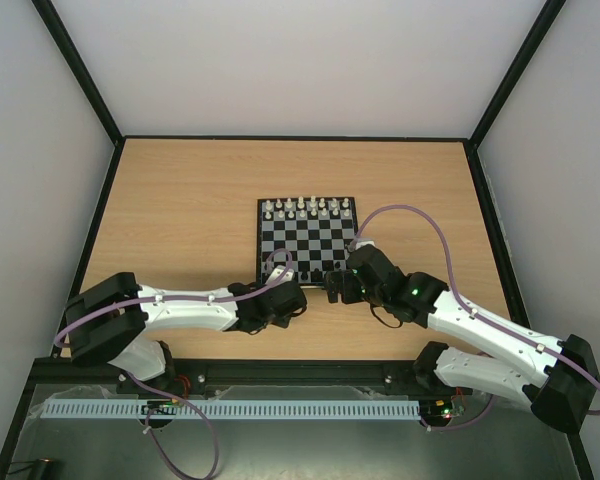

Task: Set up the chess pieces on the board
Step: Pick up the chess piece at the center of the board.

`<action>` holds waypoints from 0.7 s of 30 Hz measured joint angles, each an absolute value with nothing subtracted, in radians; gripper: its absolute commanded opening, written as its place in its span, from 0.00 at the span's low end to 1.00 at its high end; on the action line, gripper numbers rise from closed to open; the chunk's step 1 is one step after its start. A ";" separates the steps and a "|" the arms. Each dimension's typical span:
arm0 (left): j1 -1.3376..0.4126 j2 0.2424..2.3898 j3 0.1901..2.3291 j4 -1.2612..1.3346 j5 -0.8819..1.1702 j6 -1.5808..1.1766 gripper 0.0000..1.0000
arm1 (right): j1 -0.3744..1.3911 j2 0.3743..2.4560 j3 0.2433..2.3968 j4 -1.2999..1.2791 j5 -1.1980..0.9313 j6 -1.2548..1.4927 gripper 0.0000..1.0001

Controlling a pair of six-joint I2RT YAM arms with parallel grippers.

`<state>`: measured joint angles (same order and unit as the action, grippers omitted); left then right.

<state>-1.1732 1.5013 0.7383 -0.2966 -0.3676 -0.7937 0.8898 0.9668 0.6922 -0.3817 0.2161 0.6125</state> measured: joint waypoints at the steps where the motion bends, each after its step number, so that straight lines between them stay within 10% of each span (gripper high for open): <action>1: -1.173 1.501 0.738 -0.297 -0.368 -0.793 0.24 | 0.890 0.967 0.692 -0.382 0.216 0.612 0.99; 9: -1.173 1.491 0.738 -0.302 -0.363 -0.798 0.40 | 0.890 0.967 0.692 -0.381 0.214 0.612 0.99; 21: -1.174 1.420 0.732 -0.317 -0.369 -0.812 0.31 | 0.890 0.967 0.692 -0.376 0.214 0.612 0.99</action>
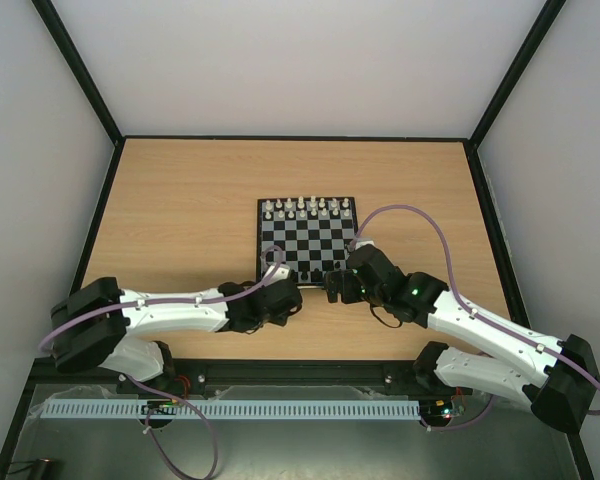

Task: Set up the chess pieces on the board
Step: Pick up the chess piece at the center of the board.

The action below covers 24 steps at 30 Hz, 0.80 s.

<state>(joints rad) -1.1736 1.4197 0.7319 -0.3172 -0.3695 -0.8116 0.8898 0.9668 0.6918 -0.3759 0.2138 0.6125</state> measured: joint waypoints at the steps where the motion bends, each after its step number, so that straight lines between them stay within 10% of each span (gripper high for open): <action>1: -1.174 1.420 0.731 -0.320 -0.371 -0.813 0.30 | 0.890 0.967 0.692 -0.376 0.214 0.612 0.99; 24: -1.170 1.478 0.707 -0.296 -0.367 -0.814 0.22 | 0.890 0.967 0.691 -0.376 0.213 0.612 0.99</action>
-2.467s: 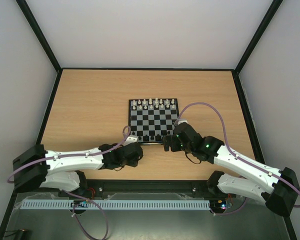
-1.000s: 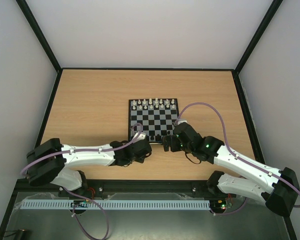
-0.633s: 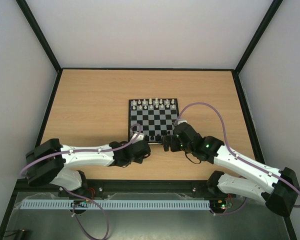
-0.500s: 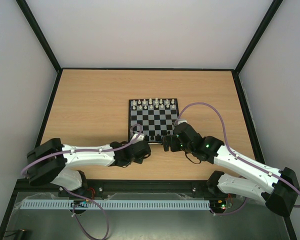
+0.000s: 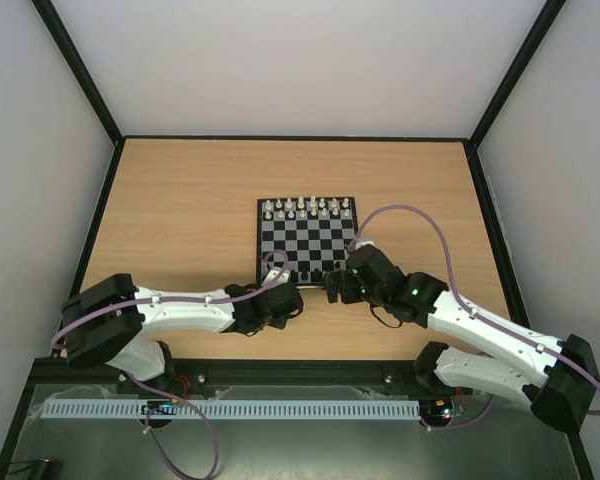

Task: Set up the chess pieces on the board
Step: Pick up the chess piece at the center of the board.

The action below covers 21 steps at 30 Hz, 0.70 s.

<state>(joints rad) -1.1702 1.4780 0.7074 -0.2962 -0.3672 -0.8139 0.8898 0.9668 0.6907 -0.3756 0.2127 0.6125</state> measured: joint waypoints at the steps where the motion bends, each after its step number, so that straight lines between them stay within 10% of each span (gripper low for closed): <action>1: -1.170 1.481 0.707 -0.295 -0.367 -0.813 0.21 | 0.890 0.967 0.691 -0.376 0.212 0.612 0.99; 21: -1.162 1.519 0.712 -0.263 -0.361 -0.793 0.05 | 0.890 0.967 0.690 -0.375 0.209 0.612 0.98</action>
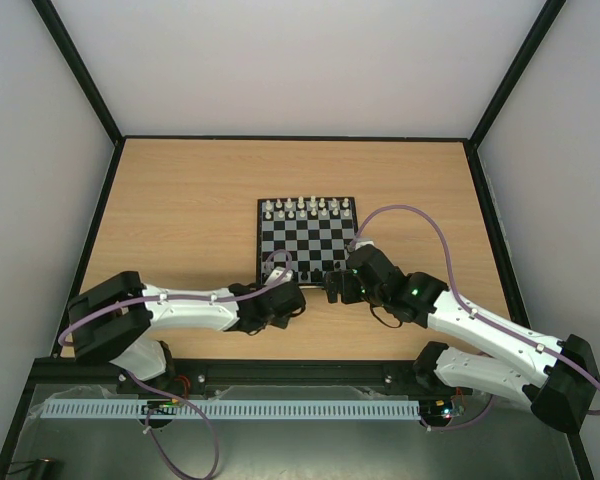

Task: Set up the chess pieces on the board
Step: Pick up the chess piece at the center of the board, then place the chess piece on the chessboard.

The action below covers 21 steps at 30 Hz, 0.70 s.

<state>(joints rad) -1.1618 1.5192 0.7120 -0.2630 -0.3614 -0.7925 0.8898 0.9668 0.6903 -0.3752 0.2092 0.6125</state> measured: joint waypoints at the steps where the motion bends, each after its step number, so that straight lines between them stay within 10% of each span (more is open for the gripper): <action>1: -1.162 1.519 0.716 -0.269 -0.359 -0.793 0.05 | 0.890 0.967 0.690 -0.375 0.209 0.612 0.99; 21: -0.925 1.399 1.124 -0.482 -0.325 -0.571 0.09 | 0.890 0.967 0.685 -0.370 0.193 0.609 0.99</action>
